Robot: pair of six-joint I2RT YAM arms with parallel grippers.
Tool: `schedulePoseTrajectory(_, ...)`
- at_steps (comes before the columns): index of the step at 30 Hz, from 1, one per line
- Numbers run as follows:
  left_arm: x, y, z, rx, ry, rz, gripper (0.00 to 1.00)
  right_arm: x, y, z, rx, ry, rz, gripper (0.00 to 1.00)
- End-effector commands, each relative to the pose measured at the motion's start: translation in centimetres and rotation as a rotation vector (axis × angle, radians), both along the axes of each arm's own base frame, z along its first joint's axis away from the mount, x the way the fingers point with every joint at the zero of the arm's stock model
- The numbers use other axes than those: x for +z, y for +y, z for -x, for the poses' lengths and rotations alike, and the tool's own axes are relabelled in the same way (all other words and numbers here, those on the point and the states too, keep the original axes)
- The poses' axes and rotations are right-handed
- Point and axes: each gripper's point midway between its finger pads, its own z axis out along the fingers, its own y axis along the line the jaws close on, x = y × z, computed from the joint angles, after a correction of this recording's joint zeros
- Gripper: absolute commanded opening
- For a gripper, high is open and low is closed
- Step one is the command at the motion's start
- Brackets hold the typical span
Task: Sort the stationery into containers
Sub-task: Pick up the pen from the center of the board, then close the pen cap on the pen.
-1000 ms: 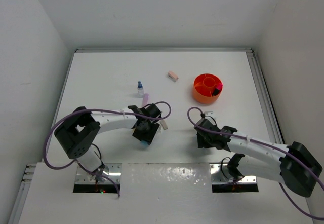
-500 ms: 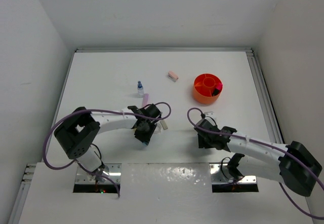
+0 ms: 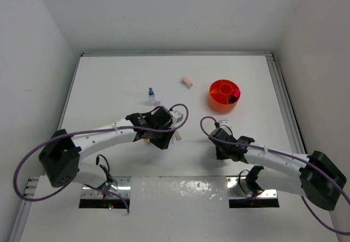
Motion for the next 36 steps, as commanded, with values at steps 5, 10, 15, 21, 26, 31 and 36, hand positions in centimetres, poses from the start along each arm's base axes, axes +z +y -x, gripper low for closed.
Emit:
schedulePoseTrajectory(5, 12.5, -2.9, -5.0, -0.383, -0.658, 0.221, 0.0, 10.0, 5.9, -2.2, 0.277, -0.161, -0.231, 0.0)
schedulePoseTrajectory(10, 17.5, -1.7, -7.3, -0.505, -1.15, 0.204, 0.0, 17.0, 7.8, -2.5, 0.395, -0.243, -0.347, 0.0)
schedulePoseTrajectory(15, 20.8, -1.6, -7.6, -0.666, -1.484, 0.115, 0.0, 18.4, 7.2, -2.3, 0.431, -0.206, -0.277, 0.0)
schedulePoseTrajectory(21, 24.1, -1.7, -8.9, -0.675, -1.649, 0.028, 0.0, 21.5, 10.1, -3.4, 0.503, -0.252, -0.343, 0.0)
schedulePoseTrajectory(26, 24.4, -2.0, -7.6, -0.809, -1.717, 0.035, 0.0, 23.7, 12.1, -4.2, 0.56, -0.278, -0.354, 0.0)
schedulePoseTrajectory(31, 22.2, -2.8, -5.7, -0.987, -1.736, 0.023, 0.0, 24.3, 13.0, -4.4, 0.594, -0.288, -0.348, 0.0)
schedulePoseTrajectory(36, 21.2, -2.8, -6.3, -1.014, -1.726, -0.041, 0.0, 24.2, 13.5, -3.9, 0.608, -0.295, -0.365, 0.0)
